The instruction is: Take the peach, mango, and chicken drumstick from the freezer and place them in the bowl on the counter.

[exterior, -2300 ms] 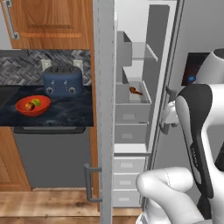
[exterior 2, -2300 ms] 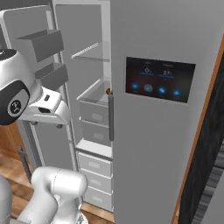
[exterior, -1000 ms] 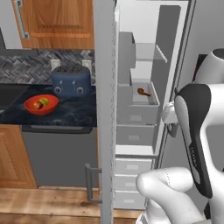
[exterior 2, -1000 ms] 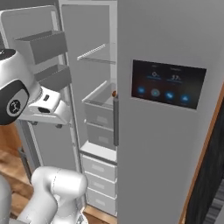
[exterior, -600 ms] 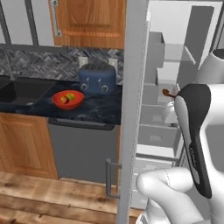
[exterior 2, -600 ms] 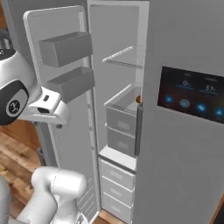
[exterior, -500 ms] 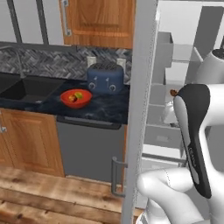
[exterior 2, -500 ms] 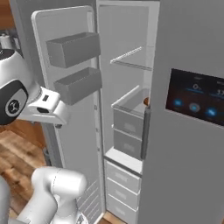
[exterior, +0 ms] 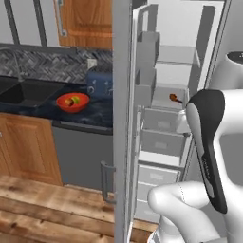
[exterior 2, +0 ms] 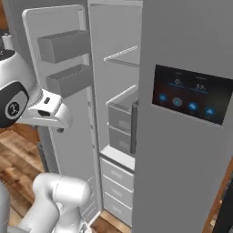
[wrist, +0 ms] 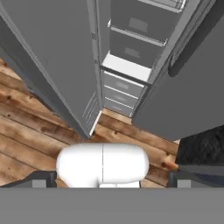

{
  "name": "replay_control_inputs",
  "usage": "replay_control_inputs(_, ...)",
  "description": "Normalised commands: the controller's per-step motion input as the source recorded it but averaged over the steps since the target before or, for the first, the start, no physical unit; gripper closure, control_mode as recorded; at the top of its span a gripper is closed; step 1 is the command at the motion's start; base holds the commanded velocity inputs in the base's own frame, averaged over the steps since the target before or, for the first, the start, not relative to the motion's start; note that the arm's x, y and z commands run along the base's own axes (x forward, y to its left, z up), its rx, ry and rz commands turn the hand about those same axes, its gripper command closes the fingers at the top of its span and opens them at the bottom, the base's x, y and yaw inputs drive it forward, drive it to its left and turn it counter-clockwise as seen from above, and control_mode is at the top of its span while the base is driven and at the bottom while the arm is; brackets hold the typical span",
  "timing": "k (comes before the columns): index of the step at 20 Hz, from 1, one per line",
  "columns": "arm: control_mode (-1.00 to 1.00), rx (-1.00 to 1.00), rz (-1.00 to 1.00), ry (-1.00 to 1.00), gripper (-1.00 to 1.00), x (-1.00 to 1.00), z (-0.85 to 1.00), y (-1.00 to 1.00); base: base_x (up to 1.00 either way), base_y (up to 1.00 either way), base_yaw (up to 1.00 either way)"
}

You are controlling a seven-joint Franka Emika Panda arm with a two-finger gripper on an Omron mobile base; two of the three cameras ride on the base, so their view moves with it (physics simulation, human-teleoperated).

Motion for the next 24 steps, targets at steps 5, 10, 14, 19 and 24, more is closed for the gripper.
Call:
replay_control_inputs(5, 1.00, 0.00, 0.00, 0.00, -1.00, 0.00, 0.00, 0.00, -0.14, -0.72, -0.10)
replay_control_inputs(10, 1.00, 0.00, 0.00, 0.00, -1.00, 0.00, 0.00, 0.00, 0.75, -0.07, 0.00)
replay_control_inputs(14, 1.00, 0.00, 0.00, 0.00, -1.00, 0.00, 0.00, 0.00, 0.79, 0.02, 0.00)
replay_control_inputs(19, 1.00, 0.00, 0.00, 0.00, -1.00, 0.00, 0.00, 0.00, 0.24, 0.18, -0.04)
replay_control_inputs(24, 1.00, 0.00, 0.00, 0.00, -1.00, 0.00, 0.00, 0.00, 0.01, 0.54, -0.15)
